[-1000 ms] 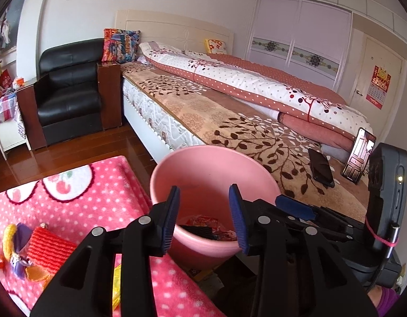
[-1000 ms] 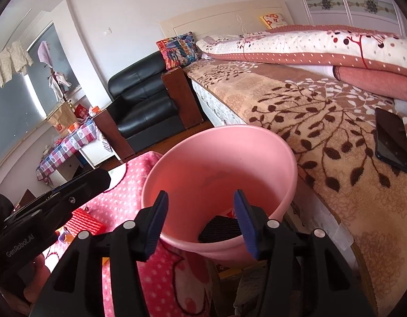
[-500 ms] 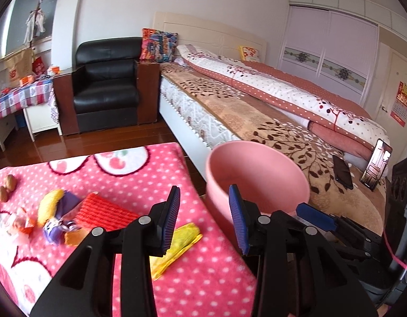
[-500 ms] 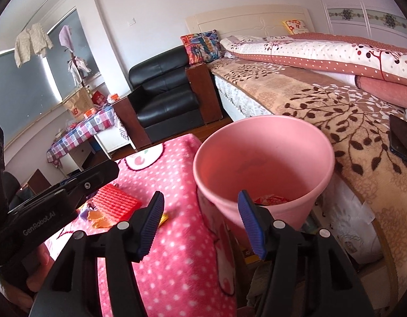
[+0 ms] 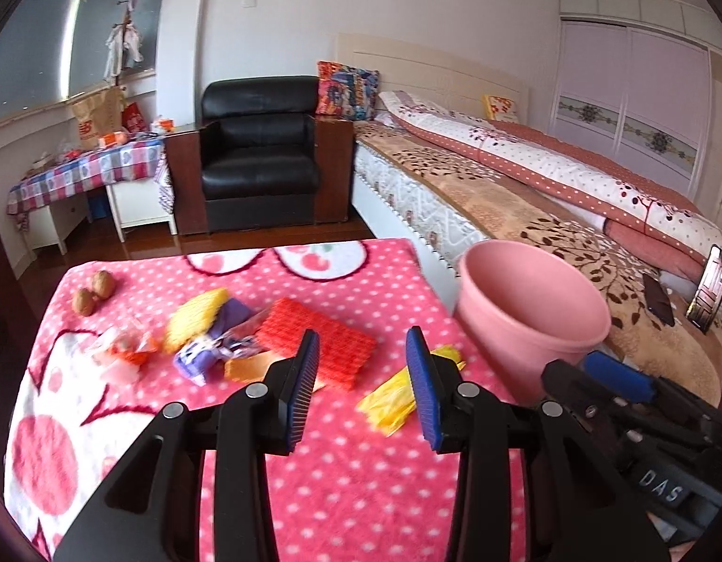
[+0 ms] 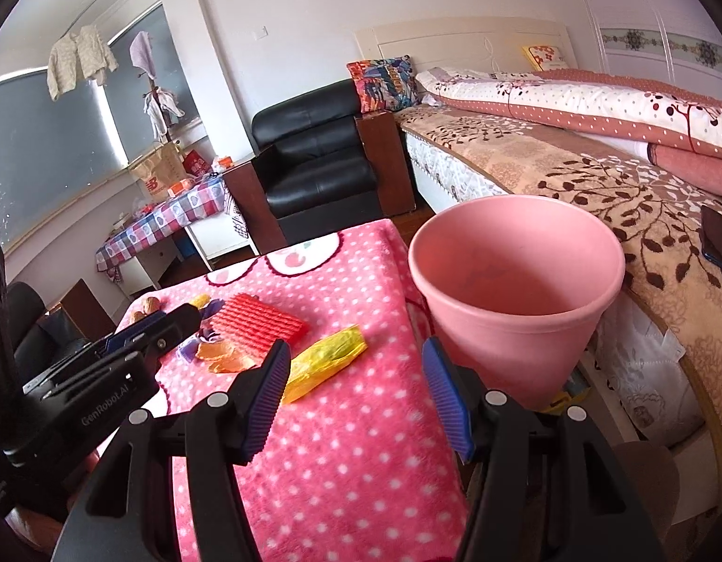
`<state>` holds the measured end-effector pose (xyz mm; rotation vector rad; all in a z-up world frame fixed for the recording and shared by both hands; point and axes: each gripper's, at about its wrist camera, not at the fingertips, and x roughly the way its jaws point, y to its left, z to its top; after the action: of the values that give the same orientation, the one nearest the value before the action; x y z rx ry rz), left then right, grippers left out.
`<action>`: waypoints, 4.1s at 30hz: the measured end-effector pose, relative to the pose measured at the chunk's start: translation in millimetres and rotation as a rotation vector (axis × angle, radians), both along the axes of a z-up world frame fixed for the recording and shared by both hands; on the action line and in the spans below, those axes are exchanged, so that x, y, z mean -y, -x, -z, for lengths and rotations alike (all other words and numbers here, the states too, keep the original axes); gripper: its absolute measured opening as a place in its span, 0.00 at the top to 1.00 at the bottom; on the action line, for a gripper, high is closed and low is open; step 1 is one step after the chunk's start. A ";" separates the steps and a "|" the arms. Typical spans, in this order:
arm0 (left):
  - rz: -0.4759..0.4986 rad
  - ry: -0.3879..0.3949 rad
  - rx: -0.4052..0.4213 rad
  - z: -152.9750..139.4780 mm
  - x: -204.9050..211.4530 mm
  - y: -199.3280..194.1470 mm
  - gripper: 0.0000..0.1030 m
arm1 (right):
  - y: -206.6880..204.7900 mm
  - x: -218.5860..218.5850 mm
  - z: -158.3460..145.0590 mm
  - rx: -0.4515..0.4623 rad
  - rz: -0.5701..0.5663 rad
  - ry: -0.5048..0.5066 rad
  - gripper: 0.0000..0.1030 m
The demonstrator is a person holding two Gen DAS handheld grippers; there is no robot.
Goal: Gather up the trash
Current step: 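Move both tools back over the table toward the red foam net, then grasp the red foam net with the right tool while the left tool grasps the white plastic bag, then carry the red foam net and white bag over the pink bucket with both tools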
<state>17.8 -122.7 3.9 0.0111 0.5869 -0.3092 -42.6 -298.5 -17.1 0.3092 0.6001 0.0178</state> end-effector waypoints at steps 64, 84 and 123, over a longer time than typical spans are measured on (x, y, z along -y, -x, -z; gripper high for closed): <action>-0.338 0.173 -0.239 36.4 -210.1 -82.1 0.62 | -137.4 -139.5 31.6 -0.136 -0.385 0.202 0.34; -0.287 0.160 -0.243 47.2 -195.7 -78.5 0.80 | -158.1 -120.2 55.5 -0.208 -0.332 0.107 0.82; -0.037 0.213 -0.039 -36.7 -101.7 -2.5 0.80 | -38.3 -45.5 -37.8 -0.019 -0.207 -0.070 0.87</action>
<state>20.3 -21.0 40.5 -0.2111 0.5902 -0.3351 -4.3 -253.0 20.7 0.3141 0.6494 0.2351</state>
